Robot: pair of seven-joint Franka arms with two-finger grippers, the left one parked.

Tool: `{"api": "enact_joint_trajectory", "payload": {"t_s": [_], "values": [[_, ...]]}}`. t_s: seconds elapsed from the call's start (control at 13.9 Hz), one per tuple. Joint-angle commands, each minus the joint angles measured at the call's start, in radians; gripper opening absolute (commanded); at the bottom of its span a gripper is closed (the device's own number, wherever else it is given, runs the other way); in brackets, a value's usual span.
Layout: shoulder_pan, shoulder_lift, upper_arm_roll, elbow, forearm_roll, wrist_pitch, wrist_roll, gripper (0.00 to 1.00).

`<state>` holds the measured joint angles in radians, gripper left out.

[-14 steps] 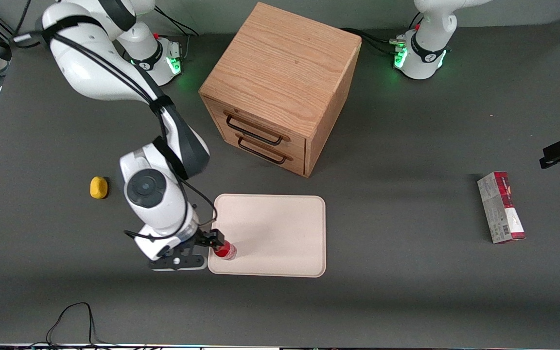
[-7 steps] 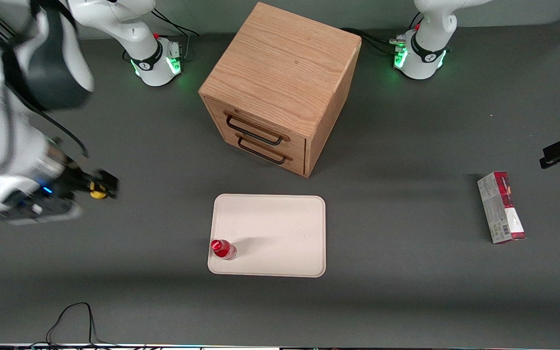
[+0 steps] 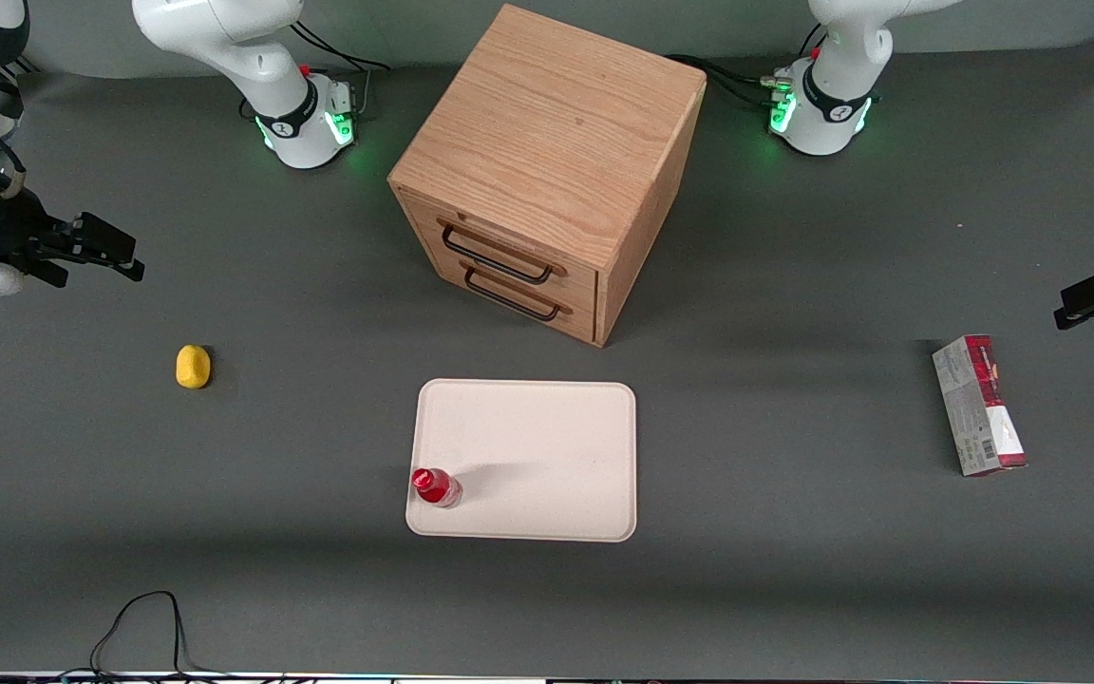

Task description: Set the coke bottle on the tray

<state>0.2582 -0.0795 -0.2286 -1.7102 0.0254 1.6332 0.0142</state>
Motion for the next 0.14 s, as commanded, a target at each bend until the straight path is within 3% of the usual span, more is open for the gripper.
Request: {"api": "enact_joint_trajectory", "payload": {"t_s": [0.0, 0.07], "values": [[0.012, -0.011, -0.006, -0.023, 0.022, 0.020, -0.002, 1.00], [0.012, -0.009, -0.006, -0.022, 0.022, 0.022, 0.000, 1.00]]}}
